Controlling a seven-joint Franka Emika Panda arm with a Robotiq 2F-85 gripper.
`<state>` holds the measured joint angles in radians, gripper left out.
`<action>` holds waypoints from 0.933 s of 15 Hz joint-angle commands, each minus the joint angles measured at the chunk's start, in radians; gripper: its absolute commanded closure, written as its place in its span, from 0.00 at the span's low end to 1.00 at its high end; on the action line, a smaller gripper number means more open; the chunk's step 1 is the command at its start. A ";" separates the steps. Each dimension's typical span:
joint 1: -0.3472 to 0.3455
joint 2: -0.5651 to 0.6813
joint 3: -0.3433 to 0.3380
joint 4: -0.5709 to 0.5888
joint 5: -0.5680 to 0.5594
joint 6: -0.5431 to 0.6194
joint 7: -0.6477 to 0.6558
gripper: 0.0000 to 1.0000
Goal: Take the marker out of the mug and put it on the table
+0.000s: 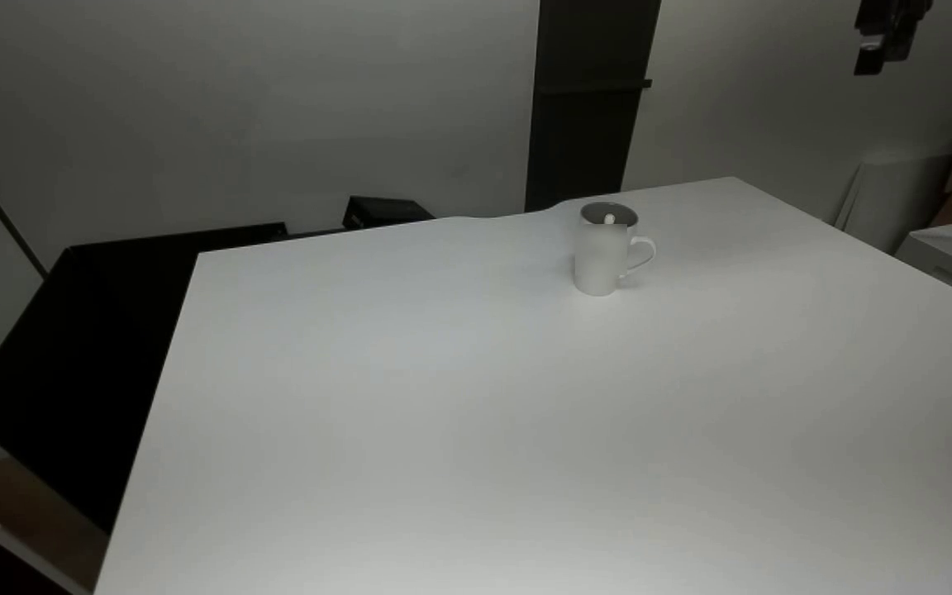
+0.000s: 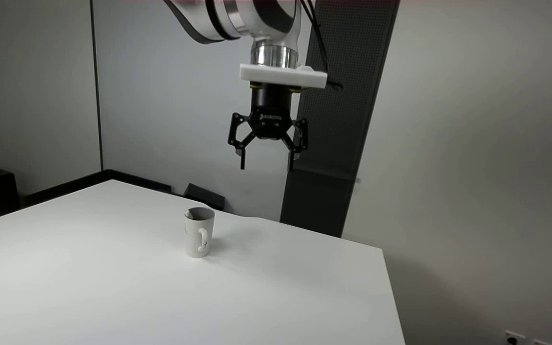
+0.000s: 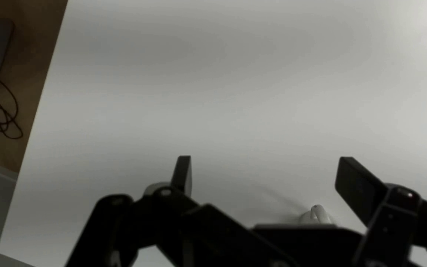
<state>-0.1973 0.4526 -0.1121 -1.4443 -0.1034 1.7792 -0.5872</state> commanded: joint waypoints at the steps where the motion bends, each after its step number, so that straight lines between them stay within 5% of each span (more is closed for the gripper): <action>1: 0.009 0.066 0.038 0.075 -0.036 0.024 -0.029 0.00; 14: 0.109 0.129 0.127 0.002 -0.096 0.305 -0.066 0.00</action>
<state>-0.1015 0.5790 -0.0010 -1.4207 -0.1817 2.0317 -0.6472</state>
